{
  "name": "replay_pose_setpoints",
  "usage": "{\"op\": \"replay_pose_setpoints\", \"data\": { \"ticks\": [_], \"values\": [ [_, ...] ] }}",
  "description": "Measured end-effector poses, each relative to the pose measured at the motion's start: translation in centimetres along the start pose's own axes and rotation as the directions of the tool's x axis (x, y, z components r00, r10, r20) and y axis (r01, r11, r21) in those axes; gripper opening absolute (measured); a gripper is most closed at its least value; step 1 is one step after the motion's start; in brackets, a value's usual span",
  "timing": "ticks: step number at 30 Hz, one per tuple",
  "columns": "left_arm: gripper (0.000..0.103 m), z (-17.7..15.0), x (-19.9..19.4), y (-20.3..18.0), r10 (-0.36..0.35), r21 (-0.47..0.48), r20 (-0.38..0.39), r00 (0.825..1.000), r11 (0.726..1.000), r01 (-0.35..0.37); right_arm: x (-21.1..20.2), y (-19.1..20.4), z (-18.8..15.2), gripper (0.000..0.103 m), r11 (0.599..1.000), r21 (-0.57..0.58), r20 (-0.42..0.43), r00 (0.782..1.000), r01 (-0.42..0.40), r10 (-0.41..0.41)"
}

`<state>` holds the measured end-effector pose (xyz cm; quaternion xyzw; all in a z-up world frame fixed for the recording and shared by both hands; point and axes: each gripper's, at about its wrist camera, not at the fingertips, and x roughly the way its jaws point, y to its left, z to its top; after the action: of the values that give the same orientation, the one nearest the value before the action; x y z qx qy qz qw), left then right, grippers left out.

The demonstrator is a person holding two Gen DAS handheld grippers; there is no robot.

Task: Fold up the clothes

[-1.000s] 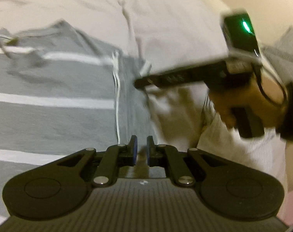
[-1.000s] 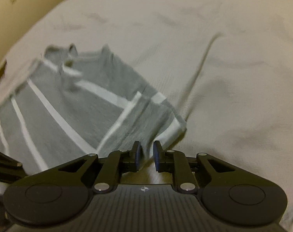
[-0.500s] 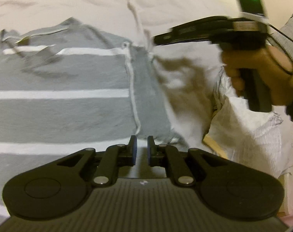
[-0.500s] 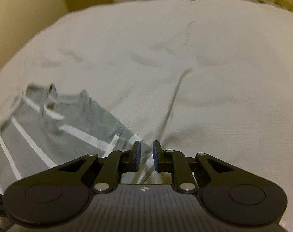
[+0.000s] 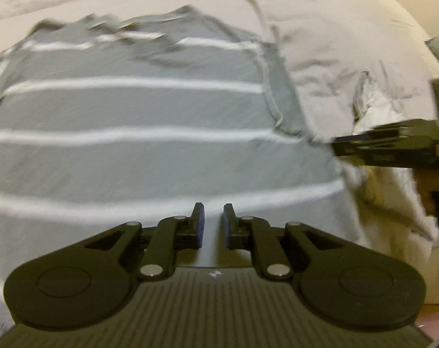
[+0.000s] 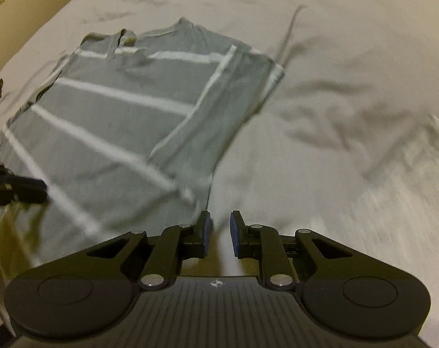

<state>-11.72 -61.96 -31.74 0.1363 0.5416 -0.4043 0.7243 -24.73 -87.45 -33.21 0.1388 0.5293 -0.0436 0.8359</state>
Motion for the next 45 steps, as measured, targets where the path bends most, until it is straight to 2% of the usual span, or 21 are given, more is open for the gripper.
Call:
{"op": "replay_pose_setpoints", "data": {
  "ticks": [6,8,11,18,21,24,25,26,27,31,35,38,41,43,45],
  "values": [
    [0.016,-5.3,-4.7,1.8,0.098,-0.033,-0.024,0.995,0.995,-0.098,-4.4,2.0,-2.5,0.025,1.000,0.025,0.018,1.000,-0.002,0.002],
    [0.016,-6.5,-5.9,2.0,0.110,-0.016,-0.030,0.993,0.994,-0.110,-5.8,3.1,-3.0,0.031,1.000,0.023,0.034,0.999,-0.003,0.002],
    [0.019,-8.1,-7.7,2.7,0.112,0.055,-0.022,0.993,0.992,-0.111,-7.5,5.2,-3.7,0.037,1.000,0.029,0.064,0.998,0.012,-0.014],
    [0.026,-11.9,-11.7,4.8,0.096,0.233,0.009,0.995,0.968,-0.096,-10.3,12.4,-6.4,0.037,0.995,0.020,0.116,0.989,0.094,-0.096],
    [0.028,-13.3,-13.5,6.6,0.090,0.294,0.025,0.996,0.951,-0.093,-11.4,16.6,-7.8,0.044,0.991,0.033,0.128,0.983,0.129,-0.132],
    [0.039,-14.4,-16.3,8.2,0.099,0.331,0.028,0.995,0.938,-0.102,-12.5,21.1,-9.2,0.050,0.987,0.068,0.125,0.980,0.144,-0.152],
    [0.047,-14.9,-17.2,8.7,0.100,0.344,0.034,0.994,0.933,-0.106,-12.8,22.5,-9.7,0.058,0.986,0.078,0.125,0.979,0.150,-0.159],
    [0.051,-15.5,-18.1,9.3,0.100,0.360,0.048,0.994,0.926,-0.110,-13.0,23.9,-10.2,0.066,0.984,0.086,0.125,0.978,0.156,-0.166],
    [0.054,-16.3,-18.9,9.9,0.105,0.375,0.062,0.993,0.919,-0.121,-13.2,24.9,-10.6,0.066,0.982,0.097,0.120,0.978,0.160,-0.171],
    [0.054,-19.9,-21.0,11.9,0.143,0.419,0.066,0.987,0.894,-0.158,-14.3,28.1,-12.1,0.068,0.979,0.115,0.100,0.978,0.170,-0.182],
    [0.054,-23.7,-21.9,12.3,0.188,0.514,0.077,0.979,0.834,-0.200,-14.8,29.9,-13.5,0.075,0.976,0.069,0.080,0.974,0.206,-0.211],
    [0.053,-26.5,-21.4,12.1,0.227,0.599,0.072,0.971,0.769,-0.224,-14.0,30.5,-14.8,0.075,0.978,0.021,0.030,0.978,0.207,-0.208],
    [0.049,-28.7,-19.9,11.4,0.267,0.705,0.090,0.960,0.663,-0.251,-13.4,31.3,-16.2,0.075,0.979,-0.031,-0.009,0.979,0.203,-0.203],
    [0.048,-29.8,-18.6,10.9,0.279,0.777,0.116,0.953,0.573,-0.262,-13.2,31.5,-17.1,0.075,0.979,-0.028,-0.027,0.979,0.203,-0.203],
    [0.048,-30.7,-17.2,10.5,0.287,0.835,0.160,0.945,0.471,-0.284,-12.9,31.3,-18.1,0.075,0.980,-0.003,-0.054,0.979,0.199,-0.198]
  ]
}}
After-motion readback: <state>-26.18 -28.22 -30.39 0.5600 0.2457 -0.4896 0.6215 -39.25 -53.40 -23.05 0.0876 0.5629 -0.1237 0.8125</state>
